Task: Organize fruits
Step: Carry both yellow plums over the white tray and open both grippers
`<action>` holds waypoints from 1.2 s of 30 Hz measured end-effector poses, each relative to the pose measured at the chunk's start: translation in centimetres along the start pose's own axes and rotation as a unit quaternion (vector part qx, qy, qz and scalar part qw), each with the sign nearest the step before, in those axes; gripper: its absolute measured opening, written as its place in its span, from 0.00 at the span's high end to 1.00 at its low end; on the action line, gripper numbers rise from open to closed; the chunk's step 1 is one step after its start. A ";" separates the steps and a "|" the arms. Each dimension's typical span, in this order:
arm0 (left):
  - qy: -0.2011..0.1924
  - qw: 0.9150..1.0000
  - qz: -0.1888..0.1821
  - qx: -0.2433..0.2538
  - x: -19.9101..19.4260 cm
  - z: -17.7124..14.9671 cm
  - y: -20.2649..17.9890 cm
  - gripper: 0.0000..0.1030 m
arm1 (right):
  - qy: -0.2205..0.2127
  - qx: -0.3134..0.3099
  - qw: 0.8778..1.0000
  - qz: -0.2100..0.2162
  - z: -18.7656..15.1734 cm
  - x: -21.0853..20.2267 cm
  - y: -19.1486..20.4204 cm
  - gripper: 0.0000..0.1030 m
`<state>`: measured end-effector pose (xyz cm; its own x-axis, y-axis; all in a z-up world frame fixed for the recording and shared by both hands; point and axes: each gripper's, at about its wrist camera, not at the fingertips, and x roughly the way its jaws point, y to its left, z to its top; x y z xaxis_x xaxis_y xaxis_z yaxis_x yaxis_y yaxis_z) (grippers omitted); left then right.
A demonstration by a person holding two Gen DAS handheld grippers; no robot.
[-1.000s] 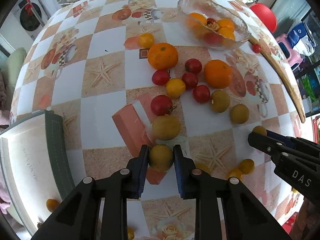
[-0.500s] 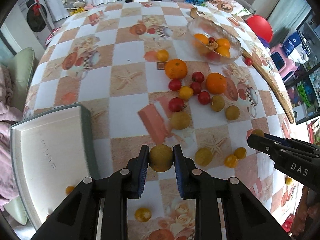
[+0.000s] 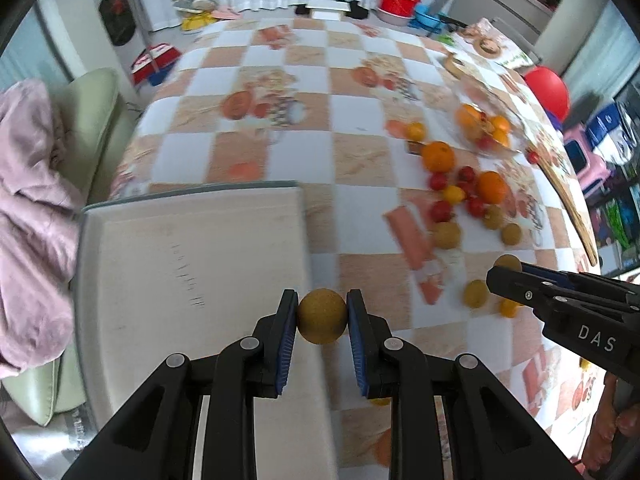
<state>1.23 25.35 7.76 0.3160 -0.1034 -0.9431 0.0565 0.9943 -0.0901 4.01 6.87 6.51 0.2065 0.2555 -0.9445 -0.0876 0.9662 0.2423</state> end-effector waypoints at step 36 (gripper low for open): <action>0.016 0.994 0.102 -0.026 3.3 -3.6 11.7 0.23 | 0.070 -0.105 0.992 0.031 2.7 10.8 15.8 0.55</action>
<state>-0.44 36.75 2.46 0.2857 0.1005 -0.9530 -0.0543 0.9946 0.0886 7.53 24.96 0.69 0.0575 0.2930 -0.9544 -0.2993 0.9170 0.2635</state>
